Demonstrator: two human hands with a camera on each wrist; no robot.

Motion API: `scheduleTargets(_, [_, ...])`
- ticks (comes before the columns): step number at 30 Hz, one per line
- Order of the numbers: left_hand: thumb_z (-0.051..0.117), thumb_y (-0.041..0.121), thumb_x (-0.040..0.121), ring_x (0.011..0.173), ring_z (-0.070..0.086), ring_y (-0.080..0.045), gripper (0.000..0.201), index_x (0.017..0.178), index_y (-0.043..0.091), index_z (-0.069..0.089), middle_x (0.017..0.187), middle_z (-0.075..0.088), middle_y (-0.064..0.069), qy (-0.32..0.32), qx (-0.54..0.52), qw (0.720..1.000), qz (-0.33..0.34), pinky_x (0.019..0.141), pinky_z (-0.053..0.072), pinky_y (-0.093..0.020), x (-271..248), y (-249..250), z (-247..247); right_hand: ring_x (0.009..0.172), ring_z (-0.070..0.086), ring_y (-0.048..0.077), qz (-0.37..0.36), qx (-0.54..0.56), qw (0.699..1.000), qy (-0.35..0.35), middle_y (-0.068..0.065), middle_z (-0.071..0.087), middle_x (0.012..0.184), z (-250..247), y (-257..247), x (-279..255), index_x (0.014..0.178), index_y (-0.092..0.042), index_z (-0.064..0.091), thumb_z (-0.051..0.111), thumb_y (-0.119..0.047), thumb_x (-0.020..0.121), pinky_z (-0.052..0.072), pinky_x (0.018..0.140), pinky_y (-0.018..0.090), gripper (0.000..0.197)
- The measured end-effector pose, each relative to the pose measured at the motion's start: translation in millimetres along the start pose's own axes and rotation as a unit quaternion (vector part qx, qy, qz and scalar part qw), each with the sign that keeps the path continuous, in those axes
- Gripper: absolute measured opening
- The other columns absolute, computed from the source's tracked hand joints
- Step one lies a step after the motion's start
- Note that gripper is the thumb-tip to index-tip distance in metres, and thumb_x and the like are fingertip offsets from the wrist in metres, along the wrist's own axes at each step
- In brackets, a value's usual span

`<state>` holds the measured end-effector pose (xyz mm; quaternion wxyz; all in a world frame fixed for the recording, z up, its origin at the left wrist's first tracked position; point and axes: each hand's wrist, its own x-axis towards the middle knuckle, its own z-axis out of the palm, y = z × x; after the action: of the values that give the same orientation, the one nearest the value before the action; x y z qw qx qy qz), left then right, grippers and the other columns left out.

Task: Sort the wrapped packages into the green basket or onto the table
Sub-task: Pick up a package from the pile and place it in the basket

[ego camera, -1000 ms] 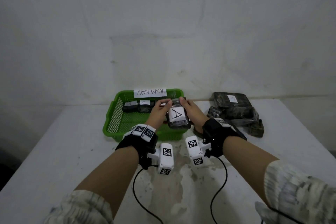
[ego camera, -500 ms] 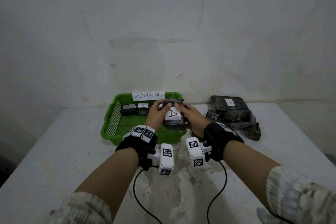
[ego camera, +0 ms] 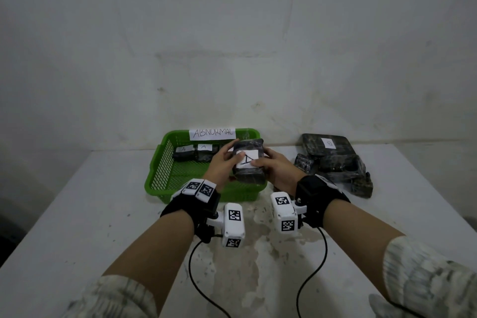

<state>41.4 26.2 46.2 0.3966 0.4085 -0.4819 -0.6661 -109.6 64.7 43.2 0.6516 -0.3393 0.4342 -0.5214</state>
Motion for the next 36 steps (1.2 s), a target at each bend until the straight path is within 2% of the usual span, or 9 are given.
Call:
scheduleTargets(2, [0.055,0.009,0.091,0.099,0.06,-0.023,0.05,0.139,0.021,0.042,0.107,0.062,0.0,-0.009,-0.01,1.0,-0.015,0.087,0.05,-0.047,-0.7,0.2,0.4,0.096,0.066,0.026,-0.009,-0.008,1.0,0.017,0.012,0.067,0.11,-1.8,-0.1,0.9,0.132,-0.006,0.05,0.059,0.011,0.084,0.055,0.08,0.032,0.051])
scheduleTargets(6, [0.053,-0.004,0.089,0.102,0.057,-0.022,0.061,0.141,0.021,0.036,0.119,0.058,-0.007,-0.037,-0.007,0.999,-0.019,0.08,0.051,-0.038,-3.9,-0.1,1.5,0.095,0.066,0.027,-0.018,0.007,0.999,0.05,0.016,0.065,0.114,-3.5,2.3,3.4,0.133,-0.004,0.048,0.061,0.01,0.082,0.056,0.077,0.033,0.054])
scheduleTargets(11, [0.053,-0.008,0.087,0.109,0.055,-0.024,0.065,0.142,0.02,0.036,0.134,0.052,-0.011,-0.038,-0.004,0.999,0.002,0.084,0.052,-0.038,-3.4,-0.5,0.6,0.109,0.062,0.03,-0.019,-0.004,1.0,-0.002,0.016,0.063,0.123,-3.9,3.9,2.6,0.131,-0.012,0.047,0.062,0.011,0.081,0.051,0.095,0.041,0.057])
scheduleTargets(16, [0.05,-0.005,0.089,0.1,0.059,-0.022,0.058,0.14,0.02,0.039,0.118,0.06,-0.005,-0.039,-0.065,0.997,-0.024,0.086,0.05,-0.043,-3.0,-0.4,1.6,0.099,0.063,0.025,-0.028,-0.036,0.999,0.014,0.013,0.065,0.11,-6.4,2.8,3.0,0.13,-0.01,0.046,0.057,0.024,0.077,0.055,0.085,0.034,0.064])
scheduleTargets(18, [0.047,-0.008,0.09,0.103,0.059,-0.022,0.059,0.141,0.019,0.038,0.126,0.057,-0.008,-0.043,-0.066,0.997,-0.026,0.085,0.052,-0.041,-3.4,-2.5,-0.3,0.097,0.064,0.024,-0.023,-0.047,0.998,0.017,0.01,0.066,0.107,-6.7,3.6,4.1,0.126,-0.011,0.047,0.056,0.025,0.077,0.054,0.086,0.035,0.062])
scheduleTargets(23, [0.053,-0.007,0.087,0.104,0.058,-0.017,0.061,0.138,0.024,0.042,0.129,0.053,-0.006,-0.061,-0.011,0.998,0.003,0.077,0.056,-0.033,-8.4,-3.2,-1.9,0.112,0.06,0.032,-0.008,-0.066,0.998,0.023,0.019,0.061,0.125,-6.1,8.3,8.3,0.132,-0.005,0.043,0.069,0.013,0.075,0.049,0.098,0.044,0.065])
scheduleTargets(29, [0.051,0.0,0.091,0.101,0.057,-0.023,0.043,0.128,0.021,0.049,0.113,0.058,-0.006,-0.032,-0.005,0.999,0.005,0.075,0.055,-0.042,-7.5,-0.4,-1.1,0.112,0.062,0.033,-0.008,-0.096,0.994,0.058,0.018,0.061,0.125,-2.5,9.0,10.3,0.135,-0.007,0.04,0.076,0.008,0.07,0.051,0.095,0.045,0.075])
scheduleTargets(33, [0.051,-0.003,0.089,0.095,0.057,-0.019,0.041,0.123,0.02,0.049,0.106,0.057,-0.003,-0.038,0.013,0.999,0.008,0.073,0.055,-0.044,-8.7,2.5,-1.0,0.111,0.063,0.032,0.009,-0.047,0.997,0.063,0.013,0.064,0.124,0.3,7.1,9.3,0.133,-0.014,0.046,0.08,-0.028,0.067,0.048,0.099,0.052,0.075])
scheduleTargets(36, [0.051,0.002,0.091,0.092,0.057,-0.02,0.033,0.118,0.019,0.047,0.103,0.057,-0.003,-0.022,0.016,1.0,0.003,0.071,0.054,-0.043,-7.0,2.8,0.1,0.098,0.066,0.024,-0.003,-0.081,0.993,0.092,0.007,0.067,0.113,1.1,3.4,8.9,0.127,-0.014,0.051,0.072,-0.027,0.082,0.055,0.082,0.039,0.052])
